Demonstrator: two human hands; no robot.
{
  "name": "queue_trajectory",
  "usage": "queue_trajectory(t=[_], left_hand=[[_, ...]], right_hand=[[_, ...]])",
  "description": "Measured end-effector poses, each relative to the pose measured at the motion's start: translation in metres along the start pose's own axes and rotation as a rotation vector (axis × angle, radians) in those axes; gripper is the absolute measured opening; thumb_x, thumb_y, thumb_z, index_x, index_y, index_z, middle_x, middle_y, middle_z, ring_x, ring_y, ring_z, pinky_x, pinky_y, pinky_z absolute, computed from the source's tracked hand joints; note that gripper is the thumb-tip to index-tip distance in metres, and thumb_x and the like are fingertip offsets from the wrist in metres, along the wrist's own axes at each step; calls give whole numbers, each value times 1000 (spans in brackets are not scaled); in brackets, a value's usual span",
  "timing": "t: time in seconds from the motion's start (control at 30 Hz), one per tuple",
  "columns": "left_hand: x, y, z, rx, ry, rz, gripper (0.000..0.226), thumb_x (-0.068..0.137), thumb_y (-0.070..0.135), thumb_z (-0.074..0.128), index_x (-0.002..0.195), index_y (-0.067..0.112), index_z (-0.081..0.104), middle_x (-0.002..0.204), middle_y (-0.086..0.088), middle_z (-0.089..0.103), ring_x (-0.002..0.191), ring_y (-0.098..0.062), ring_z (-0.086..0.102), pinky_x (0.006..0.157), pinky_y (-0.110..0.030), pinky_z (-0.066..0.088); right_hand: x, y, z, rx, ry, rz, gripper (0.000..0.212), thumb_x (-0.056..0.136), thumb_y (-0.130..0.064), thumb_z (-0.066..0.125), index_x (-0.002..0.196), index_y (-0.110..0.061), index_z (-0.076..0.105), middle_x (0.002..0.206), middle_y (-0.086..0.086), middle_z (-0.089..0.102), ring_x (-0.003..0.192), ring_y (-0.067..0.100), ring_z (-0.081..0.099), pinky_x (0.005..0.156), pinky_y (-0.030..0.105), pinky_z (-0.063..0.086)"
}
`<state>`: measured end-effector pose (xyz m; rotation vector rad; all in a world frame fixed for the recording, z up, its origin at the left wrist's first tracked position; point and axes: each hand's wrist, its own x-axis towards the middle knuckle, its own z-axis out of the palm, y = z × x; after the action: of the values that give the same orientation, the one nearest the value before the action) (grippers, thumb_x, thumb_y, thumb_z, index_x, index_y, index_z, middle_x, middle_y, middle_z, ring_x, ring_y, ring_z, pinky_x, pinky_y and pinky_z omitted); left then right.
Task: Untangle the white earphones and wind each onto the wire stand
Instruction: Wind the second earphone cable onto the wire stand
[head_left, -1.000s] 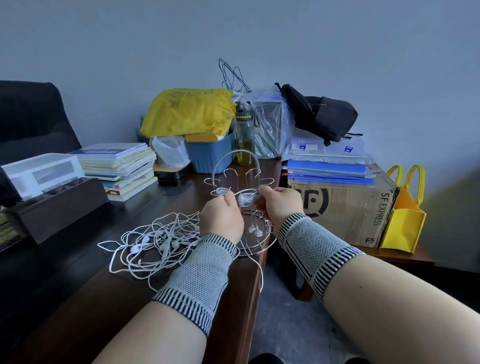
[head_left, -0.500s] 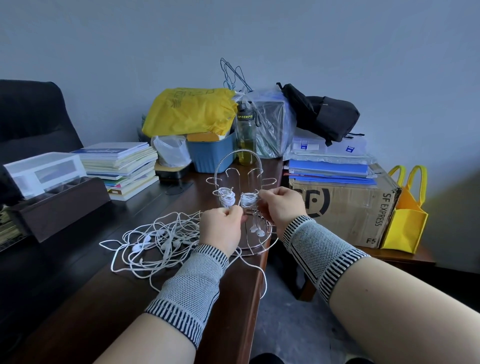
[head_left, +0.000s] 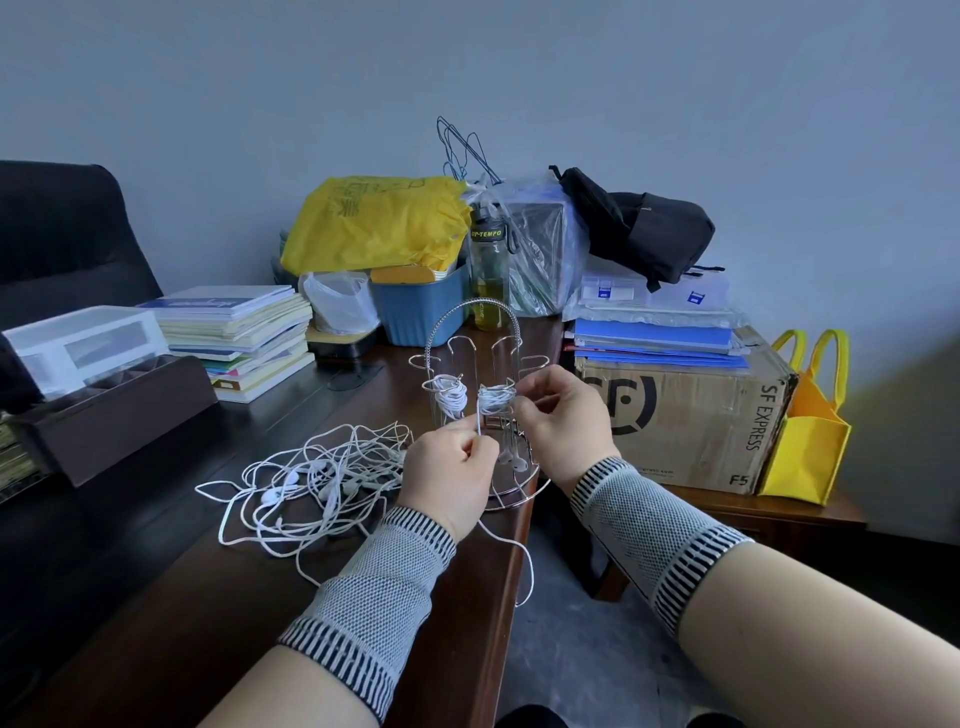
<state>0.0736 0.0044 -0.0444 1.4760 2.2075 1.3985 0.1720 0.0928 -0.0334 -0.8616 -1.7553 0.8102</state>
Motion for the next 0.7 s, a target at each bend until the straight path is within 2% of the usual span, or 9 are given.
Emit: queue_trajectory(t=[0.07, 0.2, 0.3, 0.37, 0.43, 0.57, 0.6, 0.7], left_hand=[[0, 0, 0, 60, -27, 30, 51, 91, 12, 52, 43, 11, 34, 138, 4, 58, 35, -4, 41, 42, -15, 20], [-1, -2, -1, 107, -50, 86, 51, 91, 13, 52, 45, 13, 32, 134, 4, 61, 37, -5, 41, 42, -16, 21], [-2, -1, -6, 95, -57, 154, 46, 92, 12, 52, 48, 6, 39, 104, 5, 71, 44, -12, 38, 46, -22, 27], [-3, 2, -10, 96, -70, 170, 39, 92, 12, 52, 56, -2, 49, 83, 7, 67, 52, -19, 45, 54, -34, 38], [-4, 5, -14, 106, -103, 162, 36, 93, 13, 52, 60, -3, 54, 70, 15, 57, 57, -22, 50, 60, -35, 42], [-2, 3, -16, 125, -140, 169, 37, 95, 17, 52, 64, -2, 57, 83, 23, 57, 51, -15, 46, 54, -27, 37], [-1, 2, -16, 128, -139, 167, 37, 96, 19, 52, 66, -2, 59, 86, 19, 60, 49, -15, 45, 52, -26, 37], [4, 3, -20, 162, -122, 146, 34, 98, 29, 50, 81, 3, 65, 70, -6, 64, 53, -16, 48, 57, -34, 42]], right_hand=[[-3, 1, 1, -97, 7, -123, 25, 83, -9, 67, 75, -29, 55, 84, -10, 57, 69, 2, 54, 71, 22, 50], [-9, 5, 0, -194, 17, -298, 21, 81, -2, 66, 82, -23, 62, 89, -13, 46, 75, 3, 51, 68, 13, 43], [-13, 12, 3, -215, -2, -443, 23, 78, -2, 61, 93, -17, 71, 96, -7, 48, 87, 15, 56, 72, 25, 49], [-17, 18, 7, -219, -28, -512, 26, 78, -10, 61, 99, -20, 73, 100, -2, 49, 92, 22, 57, 74, 35, 55], [-18, 22, 10, -237, -32, -536, 24, 79, -13, 68, 101, -22, 74, 103, 3, 50, 94, 24, 57, 73, 41, 56], [-17, 23, 11, -252, 8, -531, 23, 76, -12, 78, 97, -21, 75, 101, 3, 53, 92, 23, 58, 73, 37, 56], [-17, 22, 10, -237, 17, -533, 20, 75, -13, 78, 94, -20, 75, 100, 3, 54, 90, 22, 58, 72, 35, 56], [-19, 19, 8, -178, 28, -486, 11, 77, -14, 74, 88, -15, 74, 96, -1, 54, 85, 14, 59, 73, 25, 51]])
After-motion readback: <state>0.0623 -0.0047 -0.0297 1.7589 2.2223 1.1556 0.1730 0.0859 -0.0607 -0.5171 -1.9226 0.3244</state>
